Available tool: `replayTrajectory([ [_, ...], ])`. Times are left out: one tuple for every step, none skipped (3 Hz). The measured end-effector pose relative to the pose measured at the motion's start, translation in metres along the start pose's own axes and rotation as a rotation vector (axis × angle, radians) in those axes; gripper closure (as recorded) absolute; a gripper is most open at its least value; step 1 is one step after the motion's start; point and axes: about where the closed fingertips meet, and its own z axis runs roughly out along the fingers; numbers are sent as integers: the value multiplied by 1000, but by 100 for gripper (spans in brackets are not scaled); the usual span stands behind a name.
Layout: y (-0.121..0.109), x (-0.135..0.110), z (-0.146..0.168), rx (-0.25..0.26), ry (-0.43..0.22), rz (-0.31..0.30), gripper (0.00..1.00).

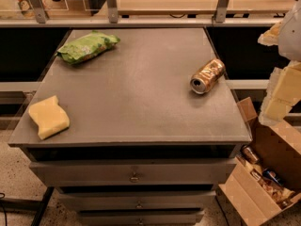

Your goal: Move orange can near sponge

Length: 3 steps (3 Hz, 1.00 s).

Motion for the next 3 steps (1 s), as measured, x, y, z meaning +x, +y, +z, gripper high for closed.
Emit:
replayTrajectory([
  [0, 0, 0, 0, 0, 0, 0],
  [-7, 2, 10, -12, -6, -74, 0],
  [-28, 4, 37, -11, -21, -204, 0],
])
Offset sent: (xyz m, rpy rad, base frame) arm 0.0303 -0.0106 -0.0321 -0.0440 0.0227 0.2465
